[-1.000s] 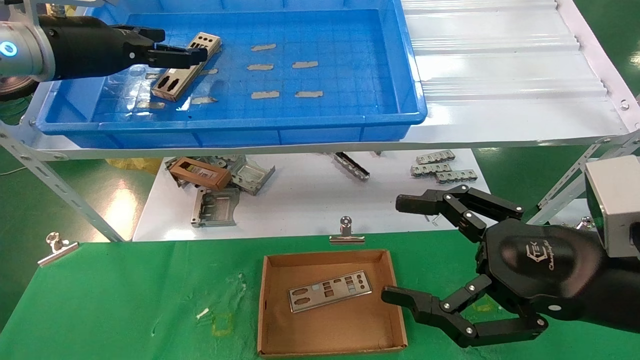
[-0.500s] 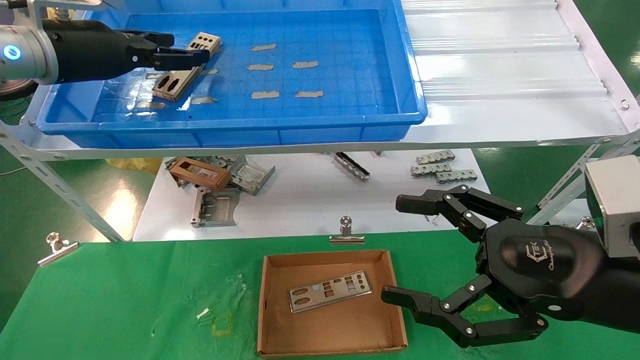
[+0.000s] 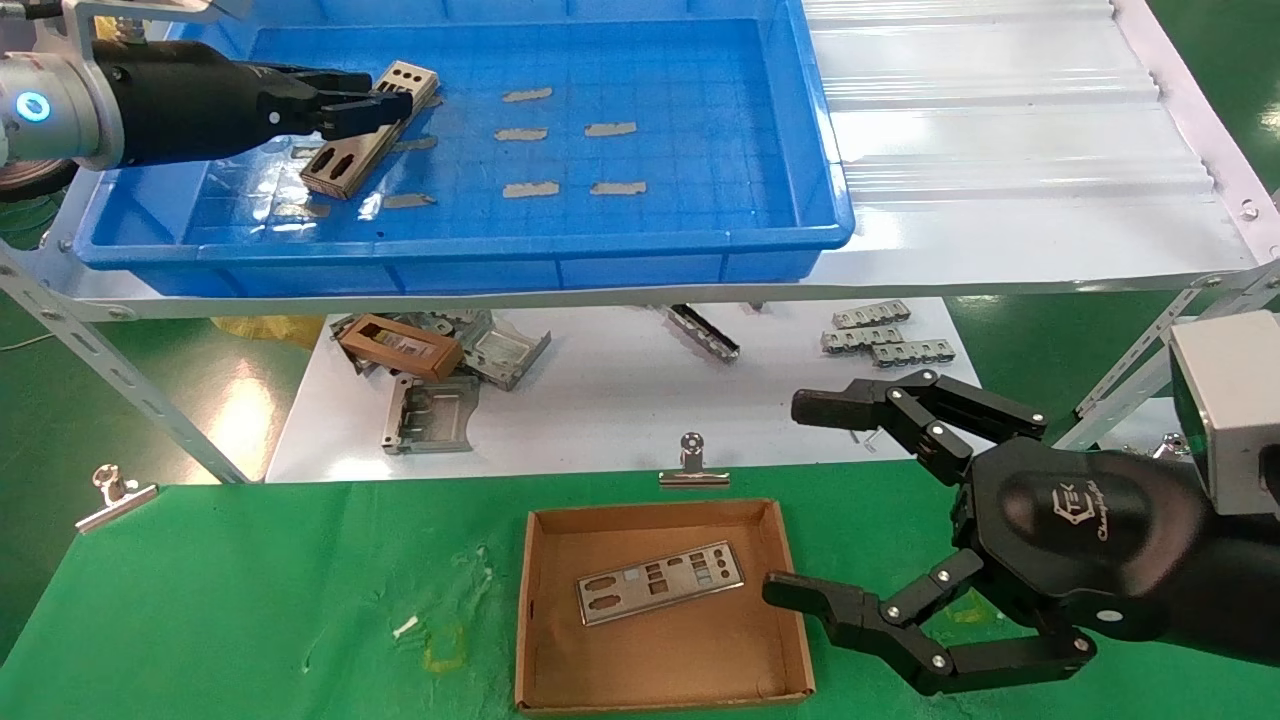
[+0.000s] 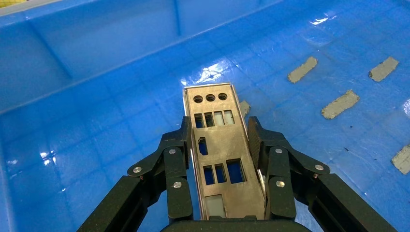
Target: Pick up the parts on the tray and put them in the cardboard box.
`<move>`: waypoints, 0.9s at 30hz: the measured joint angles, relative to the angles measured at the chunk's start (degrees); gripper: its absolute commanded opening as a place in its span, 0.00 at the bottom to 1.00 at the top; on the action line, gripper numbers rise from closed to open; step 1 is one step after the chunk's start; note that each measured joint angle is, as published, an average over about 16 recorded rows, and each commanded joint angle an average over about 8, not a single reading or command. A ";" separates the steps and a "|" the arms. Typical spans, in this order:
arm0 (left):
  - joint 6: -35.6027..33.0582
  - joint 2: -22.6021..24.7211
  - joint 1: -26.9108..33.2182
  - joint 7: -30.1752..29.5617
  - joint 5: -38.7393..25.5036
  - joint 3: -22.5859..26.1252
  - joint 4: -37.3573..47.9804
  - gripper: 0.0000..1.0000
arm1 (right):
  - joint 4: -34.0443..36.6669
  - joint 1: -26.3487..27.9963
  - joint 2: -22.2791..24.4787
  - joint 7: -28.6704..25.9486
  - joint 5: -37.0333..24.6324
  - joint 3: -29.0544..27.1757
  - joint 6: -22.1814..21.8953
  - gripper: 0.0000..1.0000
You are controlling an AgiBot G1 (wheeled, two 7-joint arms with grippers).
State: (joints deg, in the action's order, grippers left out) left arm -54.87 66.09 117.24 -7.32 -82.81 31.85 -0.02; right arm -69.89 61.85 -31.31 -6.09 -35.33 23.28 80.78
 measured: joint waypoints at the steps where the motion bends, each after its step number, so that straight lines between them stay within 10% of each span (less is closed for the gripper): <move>1: 0.15 0.03 0.00 0.08 0.01 -0.01 -0.06 0.00 | 0.00 0.00 0.00 0.00 0.00 0.00 0.00 1.00; 27: -13.44 -2.57 2.86 2.83 3.24 -2.12 -2.36 0.00 | 0.00 0.00 0.00 0.00 0.00 0.00 0.00 1.00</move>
State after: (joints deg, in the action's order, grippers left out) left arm -68.31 63.52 120.10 -4.49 -79.57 29.73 -2.38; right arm -69.89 61.85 -31.31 -6.09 -35.33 23.29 80.78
